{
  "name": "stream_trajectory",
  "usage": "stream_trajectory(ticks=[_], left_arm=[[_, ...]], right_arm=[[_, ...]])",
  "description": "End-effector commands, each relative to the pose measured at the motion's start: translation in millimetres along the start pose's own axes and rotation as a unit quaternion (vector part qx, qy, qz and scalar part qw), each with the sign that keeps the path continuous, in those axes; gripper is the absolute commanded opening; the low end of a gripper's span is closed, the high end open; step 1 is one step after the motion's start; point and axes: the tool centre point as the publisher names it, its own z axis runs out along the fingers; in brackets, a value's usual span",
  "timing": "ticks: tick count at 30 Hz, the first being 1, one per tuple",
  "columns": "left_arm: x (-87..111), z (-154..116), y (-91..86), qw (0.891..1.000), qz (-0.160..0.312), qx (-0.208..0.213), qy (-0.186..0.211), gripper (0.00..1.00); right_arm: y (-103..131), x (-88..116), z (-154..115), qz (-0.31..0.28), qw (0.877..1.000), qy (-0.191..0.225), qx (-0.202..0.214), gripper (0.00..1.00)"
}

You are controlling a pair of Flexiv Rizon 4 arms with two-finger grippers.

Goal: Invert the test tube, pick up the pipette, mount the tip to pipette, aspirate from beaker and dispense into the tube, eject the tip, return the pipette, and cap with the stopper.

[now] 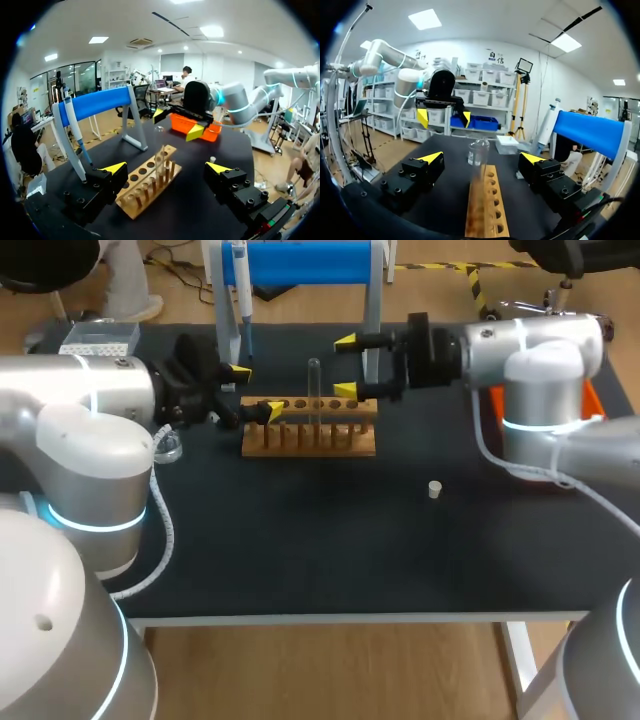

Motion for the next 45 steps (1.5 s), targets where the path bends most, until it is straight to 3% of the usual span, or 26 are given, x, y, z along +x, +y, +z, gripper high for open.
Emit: stream_trajectory(ticks=[1, 16, 36, 37, 39, 42, 45], left_arm=[[-0.4, 0.7, -0.4, 1.000, 0.000, -0.001, 0.001, 1.00], [-0.4, 0.7, -0.4, 1.000, 0.000, -0.001, 0.001, 1.00], [-0.4, 0.7, -0.4, 1.000, 0.000, -0.001, 0.001, 1.00], [-0.4, 0.7, -0.4, 1.000, 0.000, -0.001, 0.001, 1.00], [-0.4, 0.7, -0.4, 1.000, 0.000, -0.001, 0.001, 1.00], [-0.4, 0.7, -0.4, 1.000, 0.000, -0.001, 0.001, 1.00], [-0.4, 0.7, -0.4, 1.000, 0.000, -0.001, 0.001, 1.00]], right_arm=[[-8.8, -10.7, 10.7, 0.006, 0.998, 0.054, -0.020, 1.00], [-17.0, -10.9, 34.6, 0.041, 0.995, 0.081, -0.036, 1.00], [-17.5, -1.1, 47.8, 0.059, 0.993, 0.078, -0.059, 1.00], [-17.4, -1.0, 47.9, 0.059, 0.993, 0.078, -0.060, 0.98], [-17.0, -0.6, 48.2, 0.060, 0.993, 0.078, -0.061, 0.72], [-16.9, 0.3, 48.5, 0.060, 0.993, 0.078, -0.061, 0.50], [-17.3, 0.8, 49.2, 0.058, 0.994, 0.075, -0.059, 0.49]])
